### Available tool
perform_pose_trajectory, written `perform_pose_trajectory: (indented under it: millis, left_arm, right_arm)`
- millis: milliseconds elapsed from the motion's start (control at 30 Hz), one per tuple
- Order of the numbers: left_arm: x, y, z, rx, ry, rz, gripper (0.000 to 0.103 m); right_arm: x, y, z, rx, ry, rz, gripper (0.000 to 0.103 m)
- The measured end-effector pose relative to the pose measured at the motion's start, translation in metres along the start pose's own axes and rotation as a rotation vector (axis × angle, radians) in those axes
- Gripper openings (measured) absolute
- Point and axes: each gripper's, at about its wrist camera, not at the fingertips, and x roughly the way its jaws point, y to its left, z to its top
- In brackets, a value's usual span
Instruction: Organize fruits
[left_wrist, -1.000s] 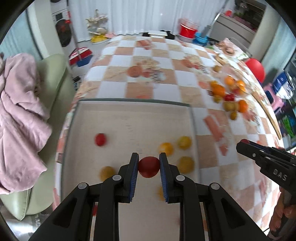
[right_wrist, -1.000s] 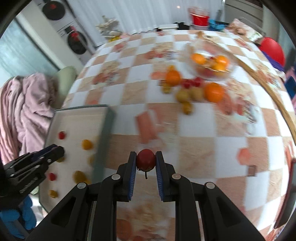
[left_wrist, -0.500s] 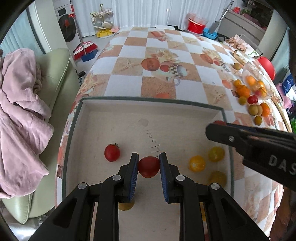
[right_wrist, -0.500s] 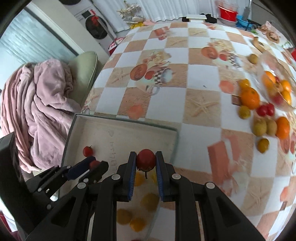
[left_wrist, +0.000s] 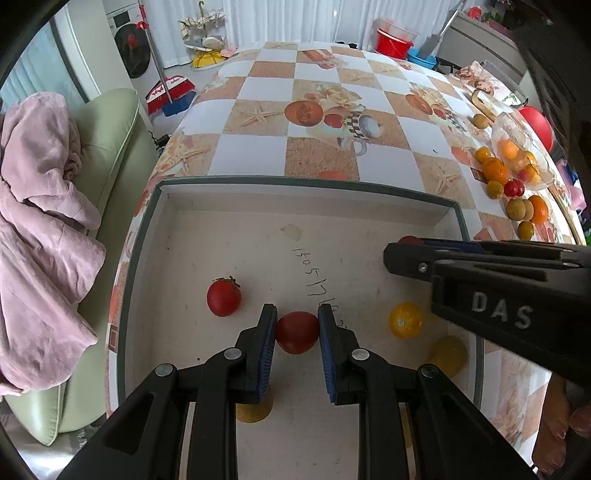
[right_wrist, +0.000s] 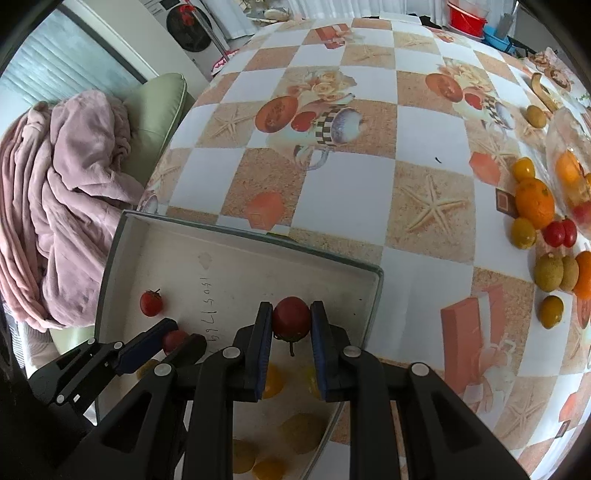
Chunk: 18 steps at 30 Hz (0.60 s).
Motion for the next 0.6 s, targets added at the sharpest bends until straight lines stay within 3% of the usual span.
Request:
perform_pose_trajectory:
  millis: [233, 300, 333, 400, 467, 600]
  left_arm:
    - [-0.001, 0.002, -0.001, -0.002, 0.002, 0.013, 0.024]
    - [-0.001, 0.003, -0.002, -0.009, 0.008, 0.021, 0.025]
    - [-0.002, 0.004, -0.002, -0.012, 0.009, 0.022, 0.029]
    - [-0.007, 0.007, -0.004, -0.022, -0.002, 0.028, 0.075]
    - [-0.019, 0.01, -0.006, -0.025, -0.056, 0.056, 0.079]
    - [-0.033, 0.016, -0.009, -0.03, -0.038, 0.062, 0.079]
  right_arm:
    - [0.0, 0.0, 0.002, 0.0, 0.007, 0.006, 0.025]
    - [-0.005, -0.001, 0.002, 0.009, -0.004, 0.023, 0.039]
    - [-0.007, 0.0, 0.001, 0.01, -0.009, 0.04, 0.044]
    - [-0.015, 0.004, 0.0, -0.002, -0.032, 0.062, 0.065]
    - [-0.023, 0.008, -0.001, -0.012, -0.052, 0.055, 0.08]
    - [-0.042, 0.006, -0.01, 0.021, -0.067, 0.064, 0.082]
